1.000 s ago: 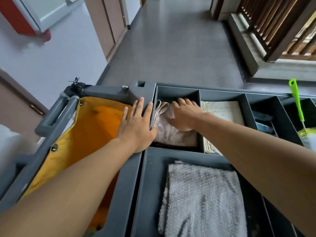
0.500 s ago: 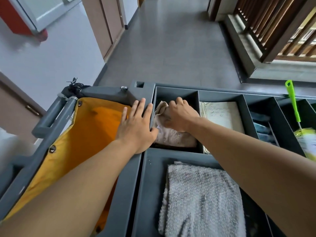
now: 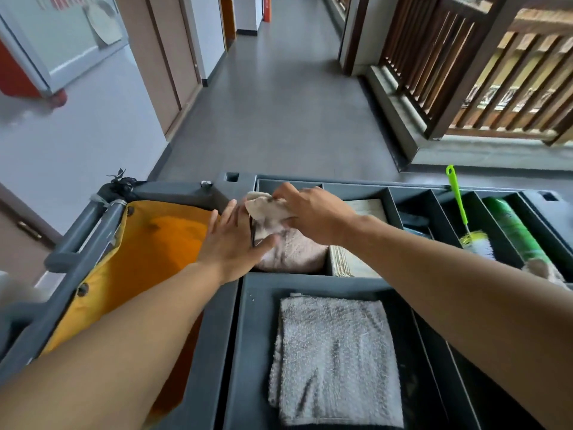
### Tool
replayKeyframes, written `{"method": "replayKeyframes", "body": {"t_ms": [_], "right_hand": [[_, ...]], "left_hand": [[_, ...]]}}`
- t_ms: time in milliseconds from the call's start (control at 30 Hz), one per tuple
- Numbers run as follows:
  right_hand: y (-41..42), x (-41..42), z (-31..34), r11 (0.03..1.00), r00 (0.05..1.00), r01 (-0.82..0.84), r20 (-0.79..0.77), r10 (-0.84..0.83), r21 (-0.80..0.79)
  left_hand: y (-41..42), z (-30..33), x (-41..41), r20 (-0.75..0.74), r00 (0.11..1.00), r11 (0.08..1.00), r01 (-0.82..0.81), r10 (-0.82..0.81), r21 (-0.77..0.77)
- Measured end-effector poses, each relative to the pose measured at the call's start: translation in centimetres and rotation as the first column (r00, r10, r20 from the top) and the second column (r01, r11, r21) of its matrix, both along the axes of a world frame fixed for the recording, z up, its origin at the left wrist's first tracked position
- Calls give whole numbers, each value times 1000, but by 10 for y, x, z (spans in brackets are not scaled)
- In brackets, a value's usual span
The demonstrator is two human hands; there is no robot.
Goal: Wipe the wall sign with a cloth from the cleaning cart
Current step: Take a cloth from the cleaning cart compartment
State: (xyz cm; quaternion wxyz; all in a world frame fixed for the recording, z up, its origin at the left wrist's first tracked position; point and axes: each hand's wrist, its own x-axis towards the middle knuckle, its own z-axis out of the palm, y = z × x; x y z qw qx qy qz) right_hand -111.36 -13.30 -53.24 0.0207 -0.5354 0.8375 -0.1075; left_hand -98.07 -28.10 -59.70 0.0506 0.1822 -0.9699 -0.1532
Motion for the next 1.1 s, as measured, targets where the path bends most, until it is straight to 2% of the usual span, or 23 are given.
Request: {"method": "replayKeyframes", "body": {"t_ms": [67,100,167,200,233,367,567,867,1033,1100], "right_hand": [[5,4,15,998,997,-50,-65,48,-33],[8,6,23,996,992,-79,-98,73,-50],[13,10,40,989,984,-118,-141,104,-93],[15,11,48,986,981,-128,-162,110,-107],[18,13,55,985,976,-134,-188,112,-111],[29,17,83,990,963,-110,-257,85,-86],[45,30,136,995,937,-19,-349,-17,-99],[59,76,209,988,970,-1,-240,-37,-157],[54,101,243,985,954,-23,-299,-29,-169],[48,109,254,979,962,-22,-269,-35,-204]], "left_hand": [[6,17,-4,-181,984,975,41,-1,220],[9,29,-7,-266,963,905,74,44,418],[15,54,-12,-315,934,626,146,167,766],[15,64,-14,-318,929,512,182,190,839],[16,74,-14,-310,931,487,184,192,854],[20,112,-8,-312,934,480,195,177,856],[29,163,11,-396,906,461,291,148,838],[18,234,41,-433,887,460,322,159,828],[9,267,66,-471,865,487,341,172,804],[4,276,79,-485,847,495,331,220,803]]}}
